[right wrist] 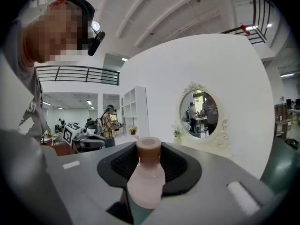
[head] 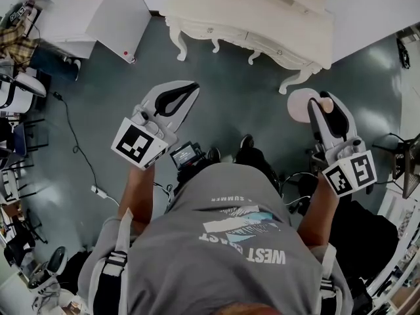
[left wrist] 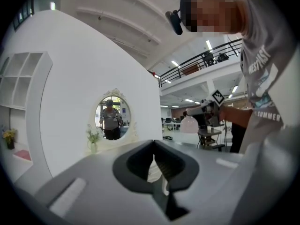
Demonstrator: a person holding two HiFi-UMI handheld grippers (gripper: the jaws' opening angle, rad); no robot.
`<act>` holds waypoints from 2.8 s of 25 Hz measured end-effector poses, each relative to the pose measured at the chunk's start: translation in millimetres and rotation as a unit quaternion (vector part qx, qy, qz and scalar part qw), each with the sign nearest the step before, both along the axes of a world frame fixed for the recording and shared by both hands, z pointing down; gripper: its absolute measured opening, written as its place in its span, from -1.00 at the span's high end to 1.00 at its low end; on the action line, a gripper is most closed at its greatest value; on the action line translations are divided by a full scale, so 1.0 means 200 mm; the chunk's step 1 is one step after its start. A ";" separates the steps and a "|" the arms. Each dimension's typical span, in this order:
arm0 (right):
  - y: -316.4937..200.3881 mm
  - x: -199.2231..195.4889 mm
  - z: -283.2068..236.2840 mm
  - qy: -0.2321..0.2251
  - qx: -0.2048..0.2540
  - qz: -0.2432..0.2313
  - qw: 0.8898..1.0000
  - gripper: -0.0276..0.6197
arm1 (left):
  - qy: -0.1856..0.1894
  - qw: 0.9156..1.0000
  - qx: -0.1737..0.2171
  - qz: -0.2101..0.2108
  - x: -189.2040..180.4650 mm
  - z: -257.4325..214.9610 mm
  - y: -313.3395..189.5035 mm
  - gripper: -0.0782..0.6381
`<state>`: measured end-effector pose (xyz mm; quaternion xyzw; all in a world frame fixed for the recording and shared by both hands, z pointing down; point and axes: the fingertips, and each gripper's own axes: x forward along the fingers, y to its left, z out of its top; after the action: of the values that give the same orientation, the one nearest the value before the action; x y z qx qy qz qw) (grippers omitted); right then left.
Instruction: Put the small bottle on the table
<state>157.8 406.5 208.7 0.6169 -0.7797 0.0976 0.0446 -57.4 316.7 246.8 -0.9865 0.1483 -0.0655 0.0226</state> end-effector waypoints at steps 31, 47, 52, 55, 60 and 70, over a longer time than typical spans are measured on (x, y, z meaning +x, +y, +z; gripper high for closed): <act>-1.06 0.61 0.09 -0.021 0.006 -0.183 0.983 0.47 | -0.036 0.981 0.003 -0.193 0.52 0.00 -0.61 0.77; -1.35 0.57 0.11 -0.013 -0.005 -0.171 0.985 0.47 | -0.029 0.978 -0.003 -0.207 0.38 0.00 -0.94 0.77; -1.49 0.52 0.12 -0.010 -0.018 -0.137 0.990 0.47 | -0.016 0.985 0.003 -0.173 0.36 -0.04 -1.19 0.77; -1.59 0.48 0.12 -0.009 -0.020 -0.118 0.993 0.47 | -0.012 0.988 0.004 -0.154 0.33 -0.04 -1.33 0.77; -1.75 0.37 0.12 -0.010 -0.021 -0.097 0.995 0.47 | -0.009 0.992 0.004 -0.127 0.26 -0.04 -1.56 0.77; -1.97 0.17 0.06 0.005 -0.011 -0.049 0.999 0.47 | 0.006 0.997 0.004 -0.078 0.06 -0.04 -1.85 0.77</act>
<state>191.9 12.2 219.9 0.5779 -0.8076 0.1012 0.0600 -45.4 -53.9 239.6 -0.9723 0.2249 -0.0609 0.0204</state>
